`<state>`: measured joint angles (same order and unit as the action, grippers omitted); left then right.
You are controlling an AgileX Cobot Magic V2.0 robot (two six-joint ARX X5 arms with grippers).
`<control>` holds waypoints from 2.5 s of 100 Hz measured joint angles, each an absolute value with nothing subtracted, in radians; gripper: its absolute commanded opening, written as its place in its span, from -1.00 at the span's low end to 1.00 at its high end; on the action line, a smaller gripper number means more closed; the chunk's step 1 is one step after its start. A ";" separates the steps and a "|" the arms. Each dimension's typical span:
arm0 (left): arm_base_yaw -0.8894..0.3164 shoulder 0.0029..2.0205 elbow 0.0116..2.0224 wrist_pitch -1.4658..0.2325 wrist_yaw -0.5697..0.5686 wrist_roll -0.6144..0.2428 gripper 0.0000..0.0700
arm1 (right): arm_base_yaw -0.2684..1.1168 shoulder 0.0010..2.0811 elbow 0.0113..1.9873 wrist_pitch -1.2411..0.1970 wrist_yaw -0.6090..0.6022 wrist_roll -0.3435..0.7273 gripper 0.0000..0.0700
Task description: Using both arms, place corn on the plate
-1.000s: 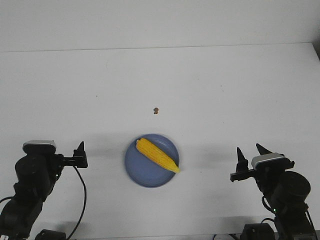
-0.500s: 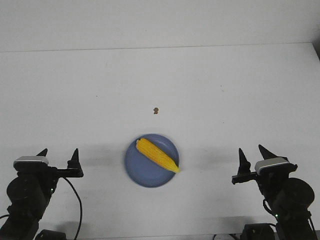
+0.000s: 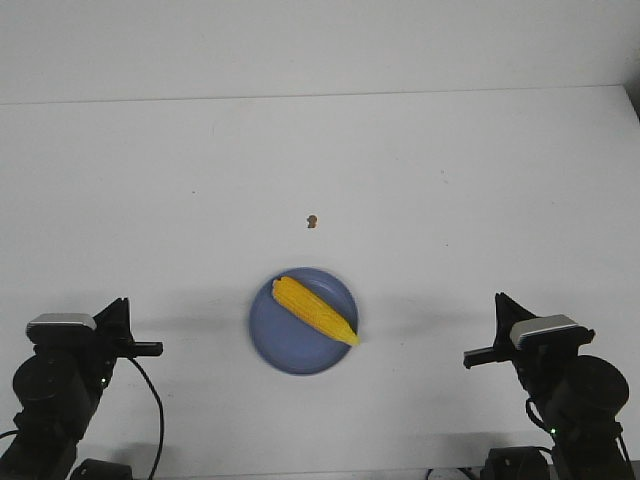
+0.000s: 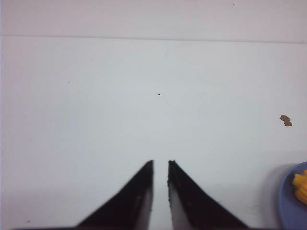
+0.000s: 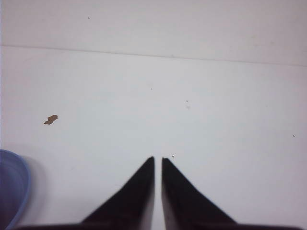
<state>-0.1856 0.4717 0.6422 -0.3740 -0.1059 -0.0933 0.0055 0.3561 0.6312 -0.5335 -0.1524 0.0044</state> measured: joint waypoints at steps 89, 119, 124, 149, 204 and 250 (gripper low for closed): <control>-0.186 0.439 0.642 -0.374 -0.106 -0.093 -0.96 | 0.006 0.356 0.631 -0.530 -0.153 0.004 -0.99; -0.186 0.435 0.642 -0.374 -0.106 -0.061 -0.97 | 0.006 0.356 0.631 -0.529 -0.153 0.004 -0.99; -0.186 0.435 0.642 -0.374 -0.106 -0.054 -0.97 | 0.006 0.356 0.631 -0.529 -0.153 0.004 -0.99; -0.186 0.416 0.642 -0.373 -0.106 -0.043 -0.97 | 0.006 0.356 0.631 -0.529 -0.153 0.004 -0.99; -0.112 0.131 0.296 -0.081 -0.106 -0.043 -0.97 | 0.006 0.356 0.631 -0.529 -0.153 0.004 -0.99; -0.091 0.005 0.131 -0.049 -0.099 -0.044 -0.96 | 0.006 0.356 0.631 -0.528 -0.153 0.004 -0.99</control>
